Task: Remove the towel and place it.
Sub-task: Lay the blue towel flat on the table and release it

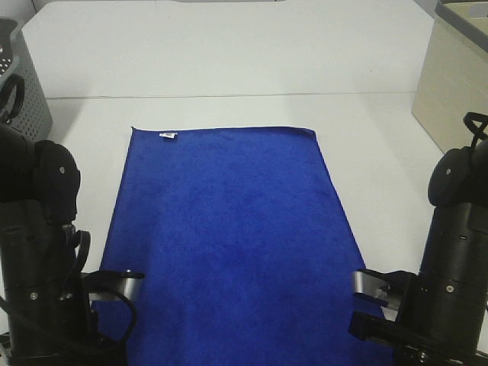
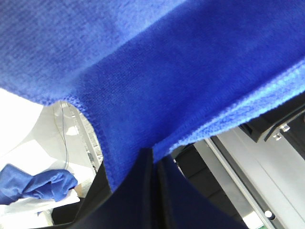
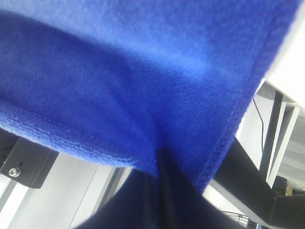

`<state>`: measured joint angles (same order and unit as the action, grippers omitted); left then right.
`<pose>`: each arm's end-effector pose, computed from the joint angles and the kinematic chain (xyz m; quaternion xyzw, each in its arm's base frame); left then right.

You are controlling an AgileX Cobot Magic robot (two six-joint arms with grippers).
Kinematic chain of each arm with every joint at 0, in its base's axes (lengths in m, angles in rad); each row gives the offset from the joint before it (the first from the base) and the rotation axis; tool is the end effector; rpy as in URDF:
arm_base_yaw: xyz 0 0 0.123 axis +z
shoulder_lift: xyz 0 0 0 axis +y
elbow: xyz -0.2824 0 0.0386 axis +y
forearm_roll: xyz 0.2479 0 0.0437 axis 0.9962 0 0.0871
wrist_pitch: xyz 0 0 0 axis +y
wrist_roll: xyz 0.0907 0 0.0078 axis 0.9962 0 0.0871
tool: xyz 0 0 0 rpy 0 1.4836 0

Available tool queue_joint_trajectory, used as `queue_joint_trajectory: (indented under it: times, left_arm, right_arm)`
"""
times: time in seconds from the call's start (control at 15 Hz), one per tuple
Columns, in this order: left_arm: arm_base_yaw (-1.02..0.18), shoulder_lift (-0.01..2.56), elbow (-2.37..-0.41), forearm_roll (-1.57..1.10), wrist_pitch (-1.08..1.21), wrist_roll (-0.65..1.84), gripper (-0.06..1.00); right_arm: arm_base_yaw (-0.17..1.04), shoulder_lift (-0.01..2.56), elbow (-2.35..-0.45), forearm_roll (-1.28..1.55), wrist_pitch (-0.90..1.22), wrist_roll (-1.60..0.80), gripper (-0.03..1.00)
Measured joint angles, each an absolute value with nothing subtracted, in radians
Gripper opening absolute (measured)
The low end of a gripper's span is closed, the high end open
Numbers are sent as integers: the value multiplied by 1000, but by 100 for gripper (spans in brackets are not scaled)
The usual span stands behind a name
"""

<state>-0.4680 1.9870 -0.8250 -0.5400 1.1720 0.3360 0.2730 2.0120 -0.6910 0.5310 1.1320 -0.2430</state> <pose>0.1961 -0.1475 0.0903 -0.1908 -0.9069 0.1760 0.3319 0.1859 0.0954 0.0726 0.0387 -0.9100 -0.1702 0.3761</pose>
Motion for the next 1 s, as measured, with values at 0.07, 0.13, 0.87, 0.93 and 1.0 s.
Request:
queue_joint_trajectory:
  times: [0.07, 0.13, 0.87, 0.93, 1.0]
  left_arm:
    - [-468, 1987, -825, -540, 1171, 341, 0]
    - [-468, 1987, -825, -538, 1171, 342, 0]
    - [-468, 1987, -824, -500, 1176, 339, 42]
    - [-468, 1987, -824, -507, 1180, 339, 50]
    - [-468, 1987, -824, -512, 1192, 339, 56]
  right_arm:
    - [273, 2012, -691, 532, 1129, -243, 2]
    - [273, 2012, -691, 535, 1129, -243, 2]
    - [265, 2000, -691, 473, 1156, -242, 42]
    - [265, 1976, -690, 472, 1156, -242, 48]
    - [265, 1953, -690, 473, 1157, -242, 53]
